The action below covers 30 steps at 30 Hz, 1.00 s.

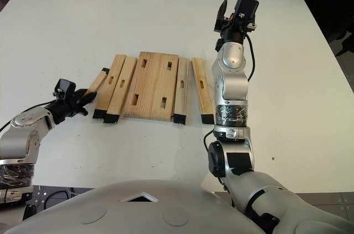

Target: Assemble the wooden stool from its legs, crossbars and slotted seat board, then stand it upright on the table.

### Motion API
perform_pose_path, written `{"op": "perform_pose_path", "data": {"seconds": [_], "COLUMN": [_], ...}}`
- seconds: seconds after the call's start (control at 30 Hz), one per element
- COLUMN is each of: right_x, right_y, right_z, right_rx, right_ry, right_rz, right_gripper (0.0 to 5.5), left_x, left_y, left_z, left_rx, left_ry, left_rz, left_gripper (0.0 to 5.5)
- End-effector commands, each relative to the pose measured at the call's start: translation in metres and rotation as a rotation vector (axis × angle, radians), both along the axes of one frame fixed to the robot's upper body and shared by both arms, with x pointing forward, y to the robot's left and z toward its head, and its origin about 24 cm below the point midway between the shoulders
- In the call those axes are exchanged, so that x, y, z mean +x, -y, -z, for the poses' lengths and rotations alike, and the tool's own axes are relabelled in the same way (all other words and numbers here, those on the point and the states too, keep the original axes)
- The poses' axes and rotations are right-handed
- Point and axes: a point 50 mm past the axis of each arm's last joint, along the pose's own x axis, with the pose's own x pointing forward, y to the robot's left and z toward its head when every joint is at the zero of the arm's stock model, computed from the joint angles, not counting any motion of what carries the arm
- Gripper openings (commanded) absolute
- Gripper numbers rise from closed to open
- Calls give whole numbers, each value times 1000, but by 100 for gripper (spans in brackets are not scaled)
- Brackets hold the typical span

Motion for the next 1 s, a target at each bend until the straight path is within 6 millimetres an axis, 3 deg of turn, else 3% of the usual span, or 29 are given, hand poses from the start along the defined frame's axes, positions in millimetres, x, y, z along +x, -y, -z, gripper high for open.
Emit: {"op": "perform_pose_path", "data": {"seconds": [0.03, 0.17, 0.23, 0.3, 0.4, 0.5, 0.57, 0.63, 0.7, 1.0], "right_x": [2, 4, 7, 11, 20, 19, 4, -13, -24, -56], "right_y": [-3, -5, -9, -15, -24, -32, -35, -41, -42, -33], "right_z": [-3, -3, -2, -1, -11, -43, -67, -85, -97, -136], "right_rx": [-4, -4, 15, 77, 248, 408, 435, 458, 494, 490], "right_ry": [5, 2, -3, -19, -11, 97, 188, 237, 275, 397], "right_rz": [-7, -28, -77, -148, -332, -622, -876, -1119, -1252, -1564], "right_gripper": [351, 351, 351, 351, 351, 351, 351, 351, 351, 351], "left_x": [-22, -9, 10, 36, 69, 78, 76, 65, 59, 39], "left_y": [-10, -14, -13, -12, 2, 27, 45, 61, 70, 103], "left_z": [31, 24, 5, -30, -101, -167, -196, -205, -201, -181], "left_rx": [52, 43, -99, -325, -700, -958, -1066, -1097, -1085, -1070], "left_ry": [-180, -104, 34, 235, 530, 741, 793, 785, 744, 454], "left_rz": [-68, -111, -195, -266, -241, -35, 171, 345, 435, 784], "left_gripper": [130, 130, 130, 130, 130, 130, 130, 130, 130, 130]}}
